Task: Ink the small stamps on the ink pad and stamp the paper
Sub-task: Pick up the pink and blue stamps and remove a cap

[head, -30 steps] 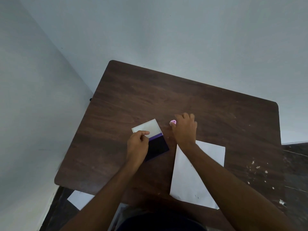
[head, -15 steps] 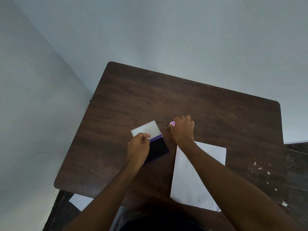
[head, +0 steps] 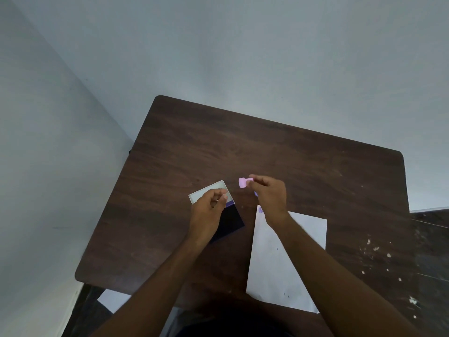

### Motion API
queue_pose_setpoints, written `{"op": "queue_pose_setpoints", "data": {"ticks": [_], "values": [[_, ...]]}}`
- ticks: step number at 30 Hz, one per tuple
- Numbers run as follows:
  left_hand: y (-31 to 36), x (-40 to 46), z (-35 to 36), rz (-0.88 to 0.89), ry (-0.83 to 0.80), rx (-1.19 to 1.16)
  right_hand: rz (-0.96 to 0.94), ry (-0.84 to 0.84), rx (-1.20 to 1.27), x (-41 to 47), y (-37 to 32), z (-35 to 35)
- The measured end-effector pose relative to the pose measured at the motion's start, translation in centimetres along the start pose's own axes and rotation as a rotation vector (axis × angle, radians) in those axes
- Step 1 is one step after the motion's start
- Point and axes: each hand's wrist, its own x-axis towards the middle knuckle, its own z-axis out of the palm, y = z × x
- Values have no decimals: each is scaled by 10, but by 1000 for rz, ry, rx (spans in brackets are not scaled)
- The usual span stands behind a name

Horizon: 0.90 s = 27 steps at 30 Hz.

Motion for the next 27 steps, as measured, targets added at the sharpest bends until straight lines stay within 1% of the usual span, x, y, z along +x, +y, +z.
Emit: {"op": "queue_pose_setpoints", "data": {"ticks": [2, 4, 6, 8, 10, 12, 15, 18, 24, 27], "values": [[5, 0, 2, 25, -19, -31, 160, -19, 189, -5, -2, -4], [11, -1, 4, 55, -59, -73, 269, -77, 334, -10, -1, -9], [16, -1, 6, 86, -79, -79, 288, -193, 459, -15, 2, -14], [19, -2, 10, 118, -84, -87, 288, -277, 528, -21, 4, -19], [20, -3, 14, 141, -82, -96, 314, -314, 572, -27, 5, -22], [19, -3, 16, 149, -72, -80, 353, -313, 598, -31, 8, -24], [18, -5, 19, 175, -48, -52, 350, -338, 611, -36, 12, -27], [18, -6, 21, 205, -52, -77, 358, -369, 660, -39, 12, -28], [16, -7, 25, 182, -68, -48, 304, -423, 703, -39, 17, -32], [15, -8, 25, 183, -73, -91, 270, -441, 681, -39, 19, -33]]}}
